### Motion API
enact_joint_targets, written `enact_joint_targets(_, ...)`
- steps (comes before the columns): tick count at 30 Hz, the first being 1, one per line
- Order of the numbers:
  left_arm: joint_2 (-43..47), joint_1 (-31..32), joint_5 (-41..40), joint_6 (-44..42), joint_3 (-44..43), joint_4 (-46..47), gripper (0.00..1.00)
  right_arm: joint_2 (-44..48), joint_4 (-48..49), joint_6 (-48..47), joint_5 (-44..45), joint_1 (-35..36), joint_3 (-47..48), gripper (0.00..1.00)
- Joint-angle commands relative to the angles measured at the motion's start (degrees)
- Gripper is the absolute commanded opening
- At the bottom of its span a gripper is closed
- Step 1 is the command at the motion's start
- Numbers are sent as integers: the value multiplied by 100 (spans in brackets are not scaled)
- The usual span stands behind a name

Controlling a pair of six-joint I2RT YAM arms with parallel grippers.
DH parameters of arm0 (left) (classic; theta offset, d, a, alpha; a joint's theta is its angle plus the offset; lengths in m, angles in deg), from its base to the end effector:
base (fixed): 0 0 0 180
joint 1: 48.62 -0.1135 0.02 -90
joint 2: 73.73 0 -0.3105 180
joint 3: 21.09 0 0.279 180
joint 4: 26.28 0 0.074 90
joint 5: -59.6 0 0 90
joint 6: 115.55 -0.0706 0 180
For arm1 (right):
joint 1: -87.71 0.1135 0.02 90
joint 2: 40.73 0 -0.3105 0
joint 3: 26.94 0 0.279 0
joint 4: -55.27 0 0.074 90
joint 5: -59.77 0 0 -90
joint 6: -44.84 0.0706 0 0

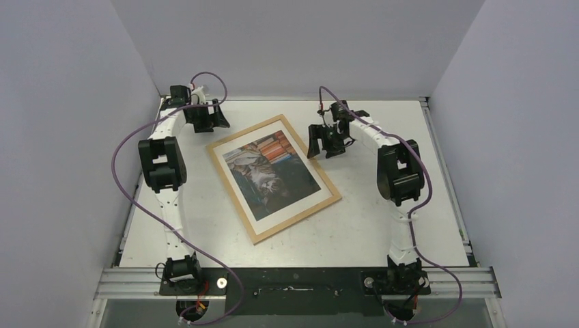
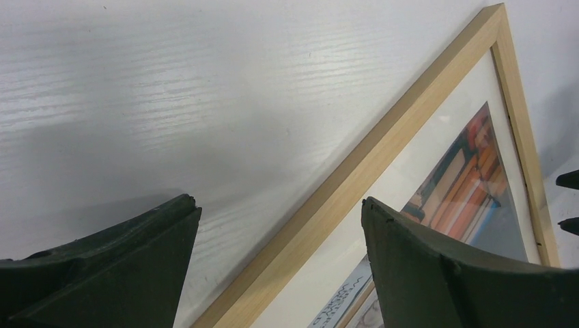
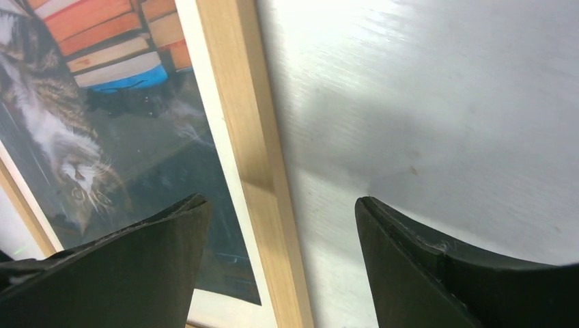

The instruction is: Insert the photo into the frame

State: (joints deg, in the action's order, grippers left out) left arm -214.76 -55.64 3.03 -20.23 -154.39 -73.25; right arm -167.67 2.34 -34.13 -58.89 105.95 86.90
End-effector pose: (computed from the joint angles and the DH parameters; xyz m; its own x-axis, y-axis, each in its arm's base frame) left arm 0.6148 0.0365 0.1628 -0.8264 -0.1797 -0.5337 0.1379 0.8542 -0.5013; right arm 0.4962 0.1992 0.1742 -0.9398 -0.1329 -0.3149 -0.2852 0.8129 0.5079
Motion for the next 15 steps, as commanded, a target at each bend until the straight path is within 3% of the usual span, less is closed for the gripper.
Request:
enact_joint_targets(1, 224, -27, 259, -110, 120, 85, 87, 903, 279, 321, 613, 19, -172, 79)
enact_joint_targets(8, 451, -26, 136, -160, 617, 159, 84, 1744, 344, 869, 1881, 1066, -565, 76)
enact_joint_targets(15, 619, -27, -83, -208, 916, -32, 75, 1949, 533, 1327, 1768, 2266, -843, 74)
